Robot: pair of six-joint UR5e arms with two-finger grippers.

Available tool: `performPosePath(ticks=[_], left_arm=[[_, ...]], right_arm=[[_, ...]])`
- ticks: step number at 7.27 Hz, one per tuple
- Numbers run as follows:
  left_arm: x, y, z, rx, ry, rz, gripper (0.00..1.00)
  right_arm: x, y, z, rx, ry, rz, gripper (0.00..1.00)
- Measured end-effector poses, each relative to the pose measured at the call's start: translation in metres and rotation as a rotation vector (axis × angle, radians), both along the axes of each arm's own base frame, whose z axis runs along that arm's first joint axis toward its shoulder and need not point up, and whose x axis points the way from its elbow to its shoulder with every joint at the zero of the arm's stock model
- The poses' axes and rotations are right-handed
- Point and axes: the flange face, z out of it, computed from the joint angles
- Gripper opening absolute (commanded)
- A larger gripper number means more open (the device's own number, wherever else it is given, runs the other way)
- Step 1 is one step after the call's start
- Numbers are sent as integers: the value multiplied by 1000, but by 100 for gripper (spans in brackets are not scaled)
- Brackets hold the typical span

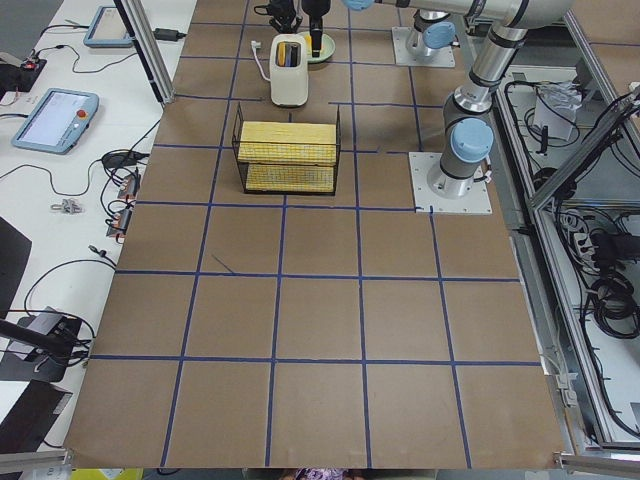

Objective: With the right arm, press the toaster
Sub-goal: 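Press the toaster lever down with the right gripper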

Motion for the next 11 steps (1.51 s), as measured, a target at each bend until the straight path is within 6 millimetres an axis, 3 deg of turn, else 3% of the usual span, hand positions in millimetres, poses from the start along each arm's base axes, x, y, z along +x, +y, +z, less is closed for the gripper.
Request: performPosePath(ticks=[11], left_arm=[[0, 0, 0, 0, 0, 0, 100]], right_arm=[[1, -4, -19, 30, -3, -2, 10]])
